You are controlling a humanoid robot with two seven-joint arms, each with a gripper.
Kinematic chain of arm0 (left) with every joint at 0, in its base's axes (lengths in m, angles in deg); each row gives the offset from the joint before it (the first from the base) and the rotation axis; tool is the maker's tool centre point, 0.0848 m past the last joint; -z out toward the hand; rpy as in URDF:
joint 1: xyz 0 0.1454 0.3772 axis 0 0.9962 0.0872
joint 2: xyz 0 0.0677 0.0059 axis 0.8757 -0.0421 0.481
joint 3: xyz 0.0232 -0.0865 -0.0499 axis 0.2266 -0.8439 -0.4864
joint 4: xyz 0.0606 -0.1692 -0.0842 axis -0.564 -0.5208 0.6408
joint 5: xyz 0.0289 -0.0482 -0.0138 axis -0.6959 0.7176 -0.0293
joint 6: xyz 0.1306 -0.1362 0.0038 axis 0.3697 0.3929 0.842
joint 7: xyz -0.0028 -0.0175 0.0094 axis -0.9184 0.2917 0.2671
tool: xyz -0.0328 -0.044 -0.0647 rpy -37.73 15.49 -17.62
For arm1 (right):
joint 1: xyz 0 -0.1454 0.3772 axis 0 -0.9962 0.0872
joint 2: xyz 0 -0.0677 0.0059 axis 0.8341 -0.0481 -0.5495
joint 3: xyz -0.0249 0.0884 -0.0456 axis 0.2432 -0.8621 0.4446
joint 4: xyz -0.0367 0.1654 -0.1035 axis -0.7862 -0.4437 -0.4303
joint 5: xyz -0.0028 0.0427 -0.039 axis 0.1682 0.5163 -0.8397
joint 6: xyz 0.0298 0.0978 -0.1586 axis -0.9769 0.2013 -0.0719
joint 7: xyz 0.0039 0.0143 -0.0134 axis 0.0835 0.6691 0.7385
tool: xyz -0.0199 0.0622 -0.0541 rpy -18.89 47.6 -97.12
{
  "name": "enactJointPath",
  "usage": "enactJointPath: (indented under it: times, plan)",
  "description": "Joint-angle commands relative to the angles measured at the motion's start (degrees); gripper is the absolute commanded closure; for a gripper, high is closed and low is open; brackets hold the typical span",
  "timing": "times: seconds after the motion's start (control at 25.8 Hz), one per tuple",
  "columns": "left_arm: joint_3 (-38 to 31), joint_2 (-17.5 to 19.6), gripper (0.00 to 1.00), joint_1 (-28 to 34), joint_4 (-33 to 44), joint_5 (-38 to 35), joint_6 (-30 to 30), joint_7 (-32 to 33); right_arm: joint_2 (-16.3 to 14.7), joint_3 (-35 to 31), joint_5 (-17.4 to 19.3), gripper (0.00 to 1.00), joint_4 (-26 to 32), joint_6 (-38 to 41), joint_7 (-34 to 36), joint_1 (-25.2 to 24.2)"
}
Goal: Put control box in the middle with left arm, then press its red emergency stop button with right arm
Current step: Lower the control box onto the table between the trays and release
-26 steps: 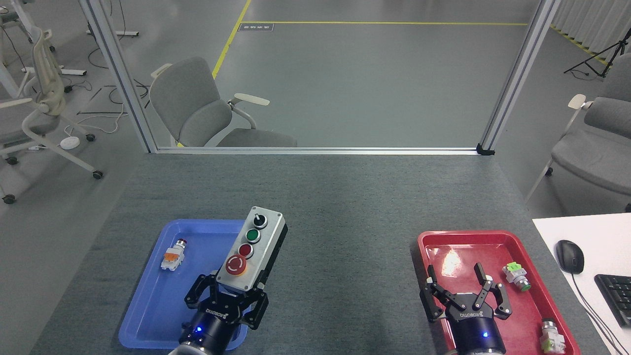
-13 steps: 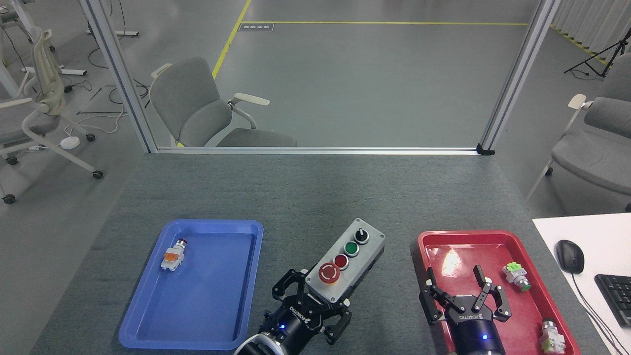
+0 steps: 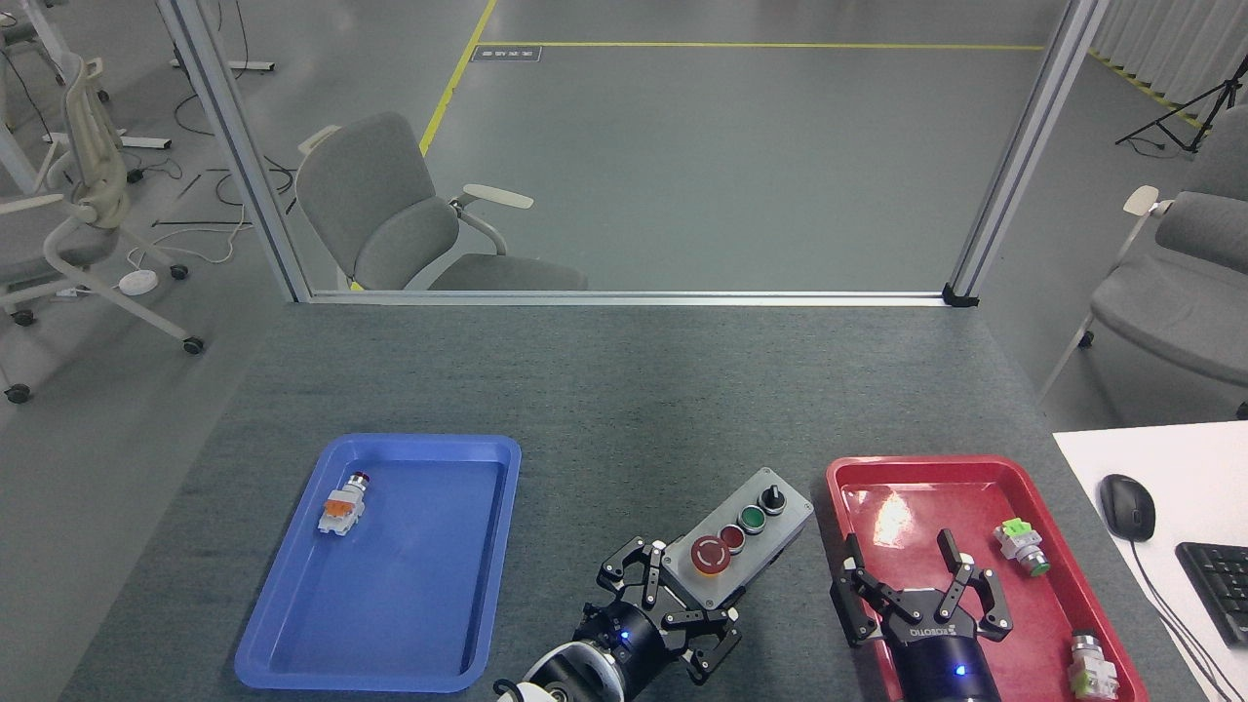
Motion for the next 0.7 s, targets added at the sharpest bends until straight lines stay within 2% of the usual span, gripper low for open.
enactJointPath:
  times: [0.0, 0.47, 0.62, 0.66]
  plan:
    - [0.00, 0.91, 1.00, -0.70, -1.47, -0.01, 0.21, -1.93, 0.07, 0.00, 0.00, 0.02, -0.05, 0.02, -0.23, -0.06]
    - [-0.09, 0.56, 1.00, -1.40, -4.90, 0.17, -2.07, -1.93, 0.07, 0.18, -0.35, 0.02, -0.23, 0.11, -0.23, 0.12]
    - [-0.09, 0.39, 0.86, -1.40, -4.98, 0.25, -3.48, -1.93, 0.07, 0.35, -0.35, 0.02, -0.23, 0.11, -0.23, 0.20]
    - [-0.09, 0.39, 0.79, -1.40, -4.99, 0.17, -3.74, -1.84, 0.15, 0.44, -0.35, 0.02, -0.23, 0.11, -0.23, 0.20]
